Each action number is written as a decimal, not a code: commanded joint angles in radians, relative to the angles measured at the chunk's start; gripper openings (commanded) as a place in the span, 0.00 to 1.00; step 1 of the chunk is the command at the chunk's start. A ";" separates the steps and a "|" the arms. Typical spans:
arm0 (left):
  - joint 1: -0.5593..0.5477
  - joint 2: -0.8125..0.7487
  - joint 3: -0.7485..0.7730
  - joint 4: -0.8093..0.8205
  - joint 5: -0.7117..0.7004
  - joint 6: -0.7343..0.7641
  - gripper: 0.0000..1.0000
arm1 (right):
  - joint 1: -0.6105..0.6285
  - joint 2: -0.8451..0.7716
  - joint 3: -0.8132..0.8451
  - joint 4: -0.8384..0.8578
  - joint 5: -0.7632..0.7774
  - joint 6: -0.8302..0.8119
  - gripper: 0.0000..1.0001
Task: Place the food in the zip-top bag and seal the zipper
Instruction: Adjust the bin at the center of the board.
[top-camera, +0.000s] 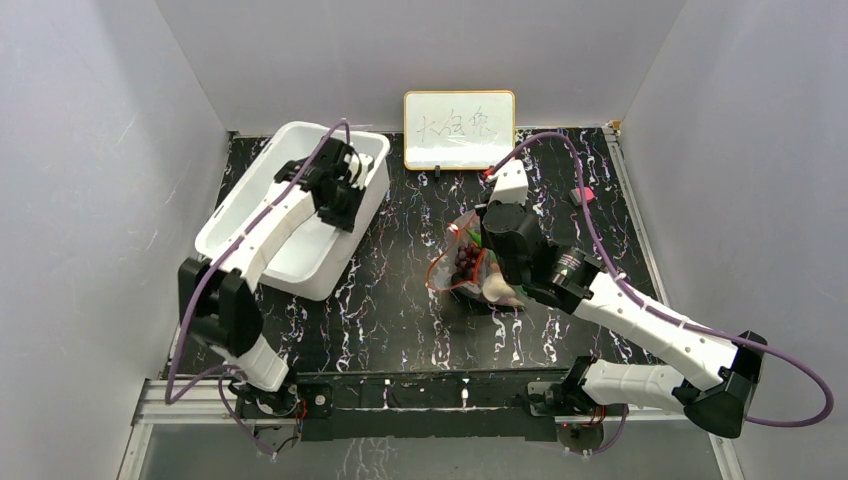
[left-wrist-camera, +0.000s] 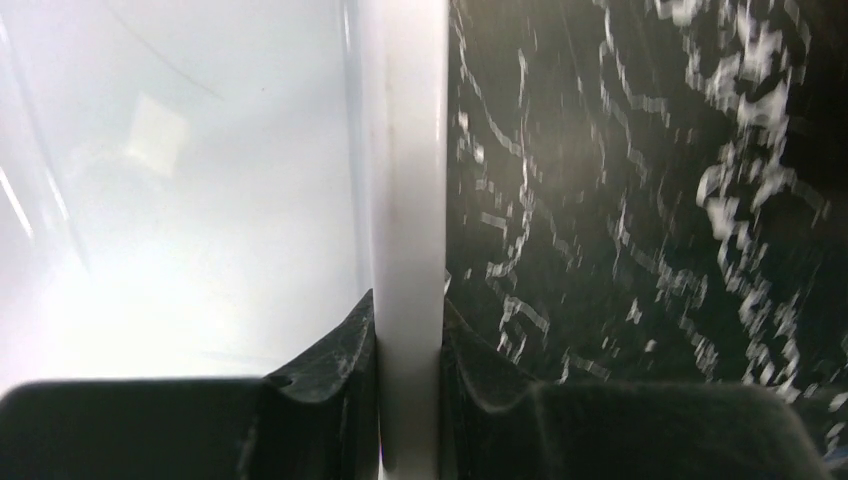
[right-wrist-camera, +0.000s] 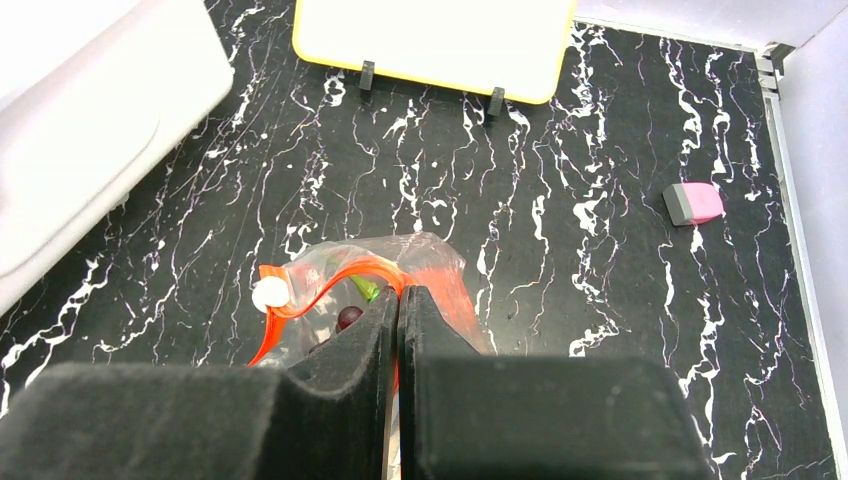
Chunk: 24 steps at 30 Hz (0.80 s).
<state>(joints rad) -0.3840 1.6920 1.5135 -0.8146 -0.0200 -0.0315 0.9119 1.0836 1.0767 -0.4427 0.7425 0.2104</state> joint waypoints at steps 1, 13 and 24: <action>-0.015 -0.219 -0.119 0.007 0.073 0.315 0.00 | -0.022 -0.009 0.059 0.078 0.028 0.009 0.00; -0.030 -0.458 -0.400 -0.104 0.049 0.769 0.00 | -0.077 -0.027 0.030 0.071 -0.037 0.035 0.00; -0.031 -0.477 -0.533 0.018 -0.014 0.715 0.00 | -0.104 -0.013 0.041 0.072 -0.058 0.035 0.00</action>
<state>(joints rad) -0.4149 1.2358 0.9932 -0.8448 0.0078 0.7101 0.8185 1.0855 1.0771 -0.4408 0.6804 0.2379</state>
